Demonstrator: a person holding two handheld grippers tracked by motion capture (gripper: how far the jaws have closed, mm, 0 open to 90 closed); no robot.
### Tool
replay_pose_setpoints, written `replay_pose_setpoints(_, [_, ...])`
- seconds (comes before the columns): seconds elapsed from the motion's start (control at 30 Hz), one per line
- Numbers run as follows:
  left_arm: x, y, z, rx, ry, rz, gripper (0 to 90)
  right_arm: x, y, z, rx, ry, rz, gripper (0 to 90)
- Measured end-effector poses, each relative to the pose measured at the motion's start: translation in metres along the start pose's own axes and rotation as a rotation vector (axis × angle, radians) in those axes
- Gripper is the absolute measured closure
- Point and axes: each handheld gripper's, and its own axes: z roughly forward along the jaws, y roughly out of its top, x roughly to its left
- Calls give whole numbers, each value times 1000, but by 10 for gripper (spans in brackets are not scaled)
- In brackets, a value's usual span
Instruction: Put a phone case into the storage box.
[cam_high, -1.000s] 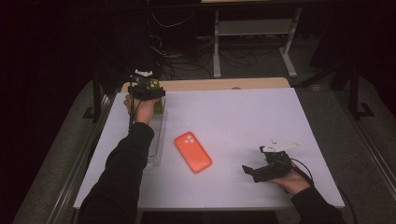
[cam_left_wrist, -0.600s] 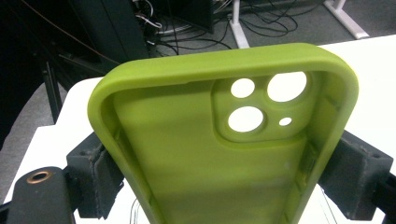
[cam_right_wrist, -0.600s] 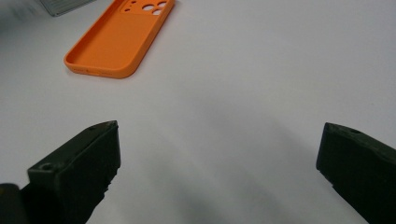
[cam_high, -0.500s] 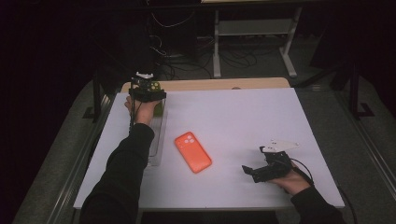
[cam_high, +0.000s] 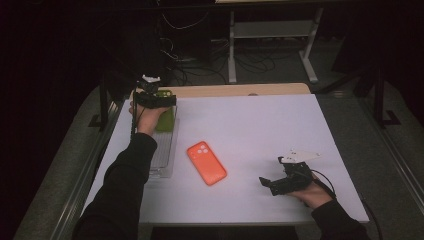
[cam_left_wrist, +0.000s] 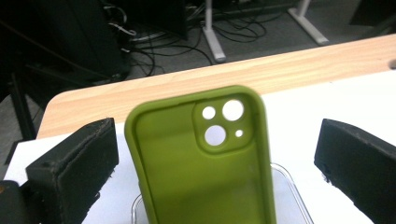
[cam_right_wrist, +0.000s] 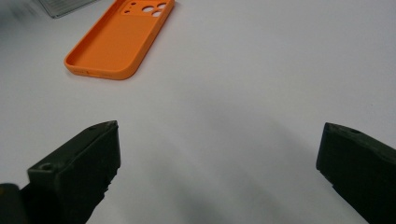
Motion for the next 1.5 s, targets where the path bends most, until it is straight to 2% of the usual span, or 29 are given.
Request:
replay_pose_setpoints(0.13, [4, 2, -13, 0, -29, 14, 0, -1, 1, 0, 3, -1, 3, 0])
replay_pose_setpoints(0.33, [3, -1, -29, 28, -125, 61, 0, -2, 1, 0, 5, -10, 6, 0])
replay_pose_setpoints(0.43, [-1, -4, -38, 16, -178, 64, 0, -2, 0, -1, 7, -15, 8, 0])
replay_pose_setpoints(0.47, [-2, -6, -41, 18, -199, 76, 0, -2, 0, -1, 6, -17, 7, 0])
replay_pose_setpoints(0.77, [-25, -22, -67, 19, -372, 161, 0, -3, 3, -1, -3, -19, 8, 0])
replay_pose_setpoints(0.93, [-41, -33, -78, 46, -466, 239, 0, -3, 4, -1, 0, -17, 5, 0])
replay_pose_setpoints(0.97, [-45, -36, -80, 47, -482, 231, 0, -3, 4, -1, 0, -18, 6, 0])
replay_pose_setpoints(1.0, [-48, -38, -82, 46, -495, 261, 0, -3, 4, -1, 2, -19, 10, 0])
replay_pose_setpoints(1.03, [-52, -40, -84, 46, -513, 267, 0, -3, 4, -1, 2, -18, 11, 0])
replay_pose_setpoints(1.23, [-73, -55, -96, 38, -577, 291, 0, 0, 7, -2, 4, -18, 5, 0])
replay_pose_setpoints(1.27, [-75, -56, -98, 40, -579, 308, 0, 1, 7, -3, 3, -18, 5, 0])
replay_pose_setpoints(1.37, [-81, -62, -101, 29, -601, 320, 0, 3, 8, -3, 5, -16, 4, 0])
replay_pose_setpoints(1.43, [-86, -66, -103, 22, -615, 311, 0, 3, 8, -2, 1, -14, -10, 0])
replay_pose_setpoints(1.5, [-89, -68, -105, 16, -621, 322, 0, 3, 8, -2, 2, -14, -3, 0])
